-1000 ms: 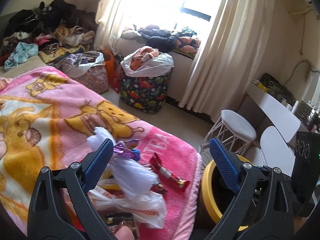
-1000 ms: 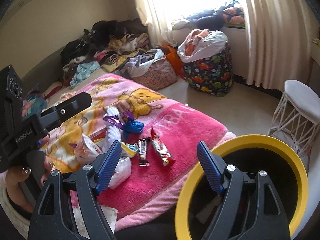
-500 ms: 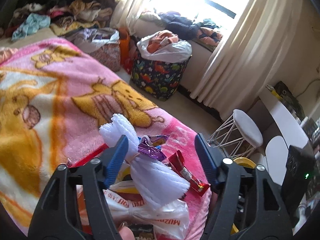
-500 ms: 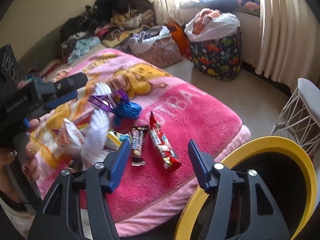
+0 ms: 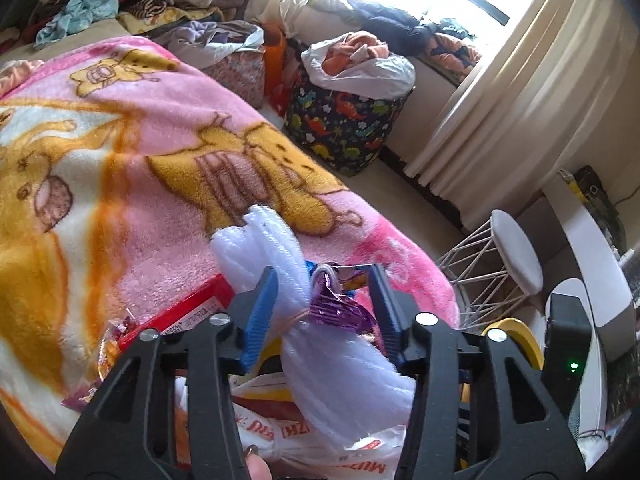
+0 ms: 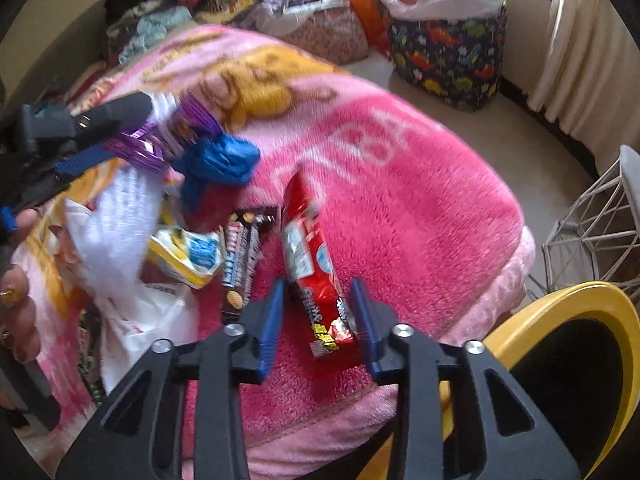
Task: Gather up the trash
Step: 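Grasp the red snack wrapper with the right tool while the left tool reaches the purple wrapper, then close the left tool on the purple candy wrapper and lift it, then carry both wrappers with both tools over the yellow bin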
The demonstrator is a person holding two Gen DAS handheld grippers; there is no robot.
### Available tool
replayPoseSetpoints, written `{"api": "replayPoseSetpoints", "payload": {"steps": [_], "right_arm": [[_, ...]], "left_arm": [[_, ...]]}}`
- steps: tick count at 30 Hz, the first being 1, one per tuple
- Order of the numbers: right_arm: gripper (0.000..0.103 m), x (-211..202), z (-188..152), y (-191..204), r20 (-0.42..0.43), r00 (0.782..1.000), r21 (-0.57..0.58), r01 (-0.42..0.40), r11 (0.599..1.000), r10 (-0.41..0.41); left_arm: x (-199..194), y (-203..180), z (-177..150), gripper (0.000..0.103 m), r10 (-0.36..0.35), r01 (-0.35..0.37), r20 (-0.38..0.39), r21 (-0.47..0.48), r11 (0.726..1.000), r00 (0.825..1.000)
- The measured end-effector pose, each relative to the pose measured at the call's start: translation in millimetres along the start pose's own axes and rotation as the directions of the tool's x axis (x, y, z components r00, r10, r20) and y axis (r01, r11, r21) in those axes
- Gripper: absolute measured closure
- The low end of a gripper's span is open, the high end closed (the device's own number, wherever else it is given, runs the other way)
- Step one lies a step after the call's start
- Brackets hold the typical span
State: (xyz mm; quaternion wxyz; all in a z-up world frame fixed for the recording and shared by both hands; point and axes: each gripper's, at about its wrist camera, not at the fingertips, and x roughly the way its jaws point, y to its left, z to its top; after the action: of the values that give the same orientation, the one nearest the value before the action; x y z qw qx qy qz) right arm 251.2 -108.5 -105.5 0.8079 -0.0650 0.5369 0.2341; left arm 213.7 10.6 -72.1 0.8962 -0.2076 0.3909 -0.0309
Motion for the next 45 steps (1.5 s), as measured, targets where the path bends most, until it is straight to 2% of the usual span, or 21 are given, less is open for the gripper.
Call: {"api": "replayPoseSetpoints", "payload": {"steps": [5, 16, 22, 26, 27, 35, 45], "right_arm": [[0.09, -3, -1, -6, 0.031, 0.999, 0.036, -0.034, 0.999, 0.033], [0.091, -35, -11, -7, 0.138, 0.986, 0.094, -0.112, 0.989, 0.098], [0.091, -53, -21, -3, 0.162, 0.981, 0.095, -0.124, 0.988, 0.107], [0.091, -63, -27, -3, 0.182, 0.978, 0.103, -0.126, 0.987, 0.106], [0.091, -66, -29, -3, 0.188, 0.976, 0.106, -0.129, 0.986, 0.108], [0.091, -88, -37, 2, 0.24, 0.963, 0.108, -0.155, 0.982, 0.126], [0.091, -118, -44, 2, 0.306, 0.942, 0.102, -0.176, 0.979, 0.137]], "left_arm": [[0, 2, -2, 0.084, 0.01, -0.01, -0.015, 0.003, 1.0, 1.0], [-9, -8, -15, 0.085, 0.005, -0.003, -0.05, 0.032, 0.999, 0.999], [-3, -11, -12, 0.093, 0.013, -0.012, -0.046, 0.041, 0.999, 0.999], [-6, -12, -11, 0.095, 0.0, 0.001, -0.041, 0.03, 1.0, 0.999], [-7, -13, -11, 0.098, 0.0, 0.002, -0.038, 0.034, 0.999, 0.999], [-32, -26, -6, 0.099, -0.042, 0.041, 0.022, 0.067, 0.997, 0.999], [-67, -46, 1, 0.099, -0.106, 0.096, 0.091, 0.11, 0.989, 0.99]]}}
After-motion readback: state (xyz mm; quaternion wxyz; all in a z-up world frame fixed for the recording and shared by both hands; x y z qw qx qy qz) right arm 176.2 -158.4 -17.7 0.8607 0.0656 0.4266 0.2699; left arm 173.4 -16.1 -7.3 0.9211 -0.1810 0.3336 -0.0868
